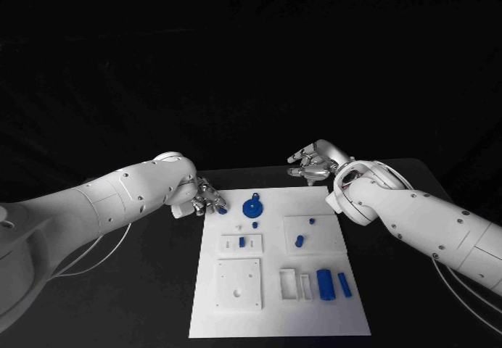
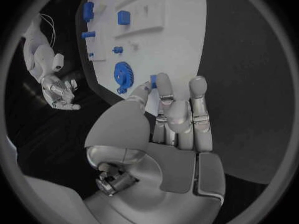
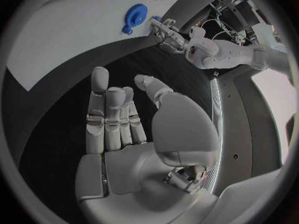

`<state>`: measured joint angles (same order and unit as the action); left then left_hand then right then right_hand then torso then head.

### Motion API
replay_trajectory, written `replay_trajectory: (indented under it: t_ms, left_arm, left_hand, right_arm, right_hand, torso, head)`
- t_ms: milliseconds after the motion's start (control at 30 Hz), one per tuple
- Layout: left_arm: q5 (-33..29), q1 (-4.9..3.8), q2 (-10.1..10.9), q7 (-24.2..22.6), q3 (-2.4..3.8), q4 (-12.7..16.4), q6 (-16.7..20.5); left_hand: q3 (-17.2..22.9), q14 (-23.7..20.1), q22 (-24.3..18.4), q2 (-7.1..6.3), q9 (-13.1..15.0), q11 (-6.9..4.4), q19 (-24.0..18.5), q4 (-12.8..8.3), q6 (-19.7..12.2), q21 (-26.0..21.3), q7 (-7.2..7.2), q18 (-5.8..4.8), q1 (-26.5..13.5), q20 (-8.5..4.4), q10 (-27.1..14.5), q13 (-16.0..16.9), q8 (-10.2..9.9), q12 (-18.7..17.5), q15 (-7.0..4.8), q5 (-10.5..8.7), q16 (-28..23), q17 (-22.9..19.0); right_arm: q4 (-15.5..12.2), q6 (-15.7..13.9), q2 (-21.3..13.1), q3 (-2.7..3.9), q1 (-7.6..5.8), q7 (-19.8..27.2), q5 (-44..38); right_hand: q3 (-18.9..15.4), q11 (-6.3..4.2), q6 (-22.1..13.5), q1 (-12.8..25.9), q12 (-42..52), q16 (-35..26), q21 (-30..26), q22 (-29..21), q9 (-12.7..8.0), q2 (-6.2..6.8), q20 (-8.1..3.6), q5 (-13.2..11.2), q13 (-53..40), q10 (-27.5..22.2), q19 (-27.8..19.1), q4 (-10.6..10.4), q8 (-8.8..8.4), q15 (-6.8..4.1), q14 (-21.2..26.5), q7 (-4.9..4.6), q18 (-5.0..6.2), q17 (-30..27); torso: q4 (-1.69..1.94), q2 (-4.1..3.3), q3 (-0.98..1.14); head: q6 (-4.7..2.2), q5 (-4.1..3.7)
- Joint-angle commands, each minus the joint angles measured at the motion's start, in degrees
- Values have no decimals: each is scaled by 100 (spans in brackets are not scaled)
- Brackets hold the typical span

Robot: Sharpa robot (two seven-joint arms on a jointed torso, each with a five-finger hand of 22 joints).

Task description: Assemble the parts on the task board

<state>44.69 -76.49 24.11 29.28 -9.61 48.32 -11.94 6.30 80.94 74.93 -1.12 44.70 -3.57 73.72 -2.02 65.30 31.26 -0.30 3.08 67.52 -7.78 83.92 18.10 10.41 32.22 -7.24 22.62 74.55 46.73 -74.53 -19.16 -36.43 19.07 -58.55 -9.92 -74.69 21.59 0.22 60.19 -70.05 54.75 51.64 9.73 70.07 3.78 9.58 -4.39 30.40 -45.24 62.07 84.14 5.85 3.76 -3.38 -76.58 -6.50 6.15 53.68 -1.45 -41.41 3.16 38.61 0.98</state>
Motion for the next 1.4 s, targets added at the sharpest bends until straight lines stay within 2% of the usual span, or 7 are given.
replay_trajectory:
  t_ms: [33, 267, 367, 600, 933, 1200, 1400]
  left_arm:
    - [-105, 3, -1, -52, 2, 22, -164]
    - [-201, 3, 4, -93, 2, 31, -190]
    - [-302, 3, 12, -122, 2, 41, -177]
    - [-901, 2, 120, -182, 13, 138, -150]
    - [-1702, -12, 405, -280, 146, 446, -120]
    - [-2437, -17, 577, -440, 184, 654, -65]
    - [-2997, -17, 717, -747, 192, 871, 103]
  left_hand:
    - [130, -48, 97, 55, -65, -5, -43, -144, -33, -18, -19, -79, 150, -10, 78, -9, -41, -30, 11, 133, -3, -13]
    - [558, -53, 105, 199, -12, 31, -73, -416, -140, 5, 68, -20, 279, 51, 104, -41, 1, -60, 55, 307, 30, 10]
    - [684, -46, 105, 281, 88, 37, -82, -485, -174, 36, 85, 16, 227, 75, 119, -44, 77, -58, 67, 321, 57, 42]
    - [785, -32, 97, 365, 202, 31, -93, -592, -210, 72, 90, 43, 160, 92, 124, -33, 142, -40, 78, 308, 88, 87]
    - [798, -20, 96, 381, 227, 25, -90, -625, -207, 79, 89, 50, 155, 94, 135, -28, 156, -32, 78, 301, 107, 128]
    - [800, -12, 94, 390, 234, 18, -80, -636, -203, 83, 86, 55, 147, 87, 156, -26, 157, -25, 69, 301, 115, 143]
    - [802, -9, 90, 403, 244, 10, -70, -644, -199, 83, 83, 55, 144, 76, 170, -23, 164, -19, 64, 302, 114, 142]
  right_arm:
    - [-1, 19, 7, 3, 1, 29, -37]
    - [3, 29, 12, 3, 2, 29, -34]
    - [8, 40, 15, 3, 2, 30, -31]
    - [-24, 94, 6, 2, 2, 44, -24]
    - [-247, 218, -56, 1, 26, 81, -7]
    - [-481, 277, -140, -2, 95, 110, -14]
    - [-695, 280, -235, -6, 163, 108, -13]
  right_hand:
    - [-3, -13, -34, -12, 22, -20, -6, -5, -6, 12, -23, 29, 9, -12, 175, -8, -21, -15, -22, 10, 50, -8]
    - [11, -14, -29, -8, 22, -15, -1, -6, -5, 3, -23, 33, 10, -11, 176, -6, -19, -16, -26, 10, 50, -4]
    - [11, -14, -29, -8, 22, -15, -1, -6, -5, 3, -23, 33, 10, -11, 176, -6, -19, -16, -26, 10, 50, -4]
    - [26, -17, -15, -24, 25, -10, 6, -4, -5, 5, -26, 34, 8, -10, 177, 19, -20, -18, -29, 13, 49, 0]
    - [13, -15, -3, -35, 27, -11, 14, 3, -6, -9, -27, -28, 5, -11, 172, 76, -21, -17, -27, 14, 46, 1]
    - [-15, -18, 21, -53, 38, 8, 24, 12, -5, -36, -29, -97, -2, 0, 176, 140, -20, -20, -37, 18, 47, 16]
    - [-98, -19, 45, -38, 56, 22, 31, 6, -5, -93, -27, -361, -14, 13, 180, 178, -21, -18, -53, 26, 46, 28]
  torso:
    - [0, 0, 1]
    - [-1, 3, -1]
    - [-2, 4, -4]
    - [4, 7, -4]
    - [7, 10, -1]
    - [-7, 2, -11]
    - [-1, -3, -11]
  head:
    - [7, 1]
    - [3, 5]
    - [-7, 6]
    - [-38, 9]
    - [-86, 22]
    - [-150, 31]
    - [-200, 30]
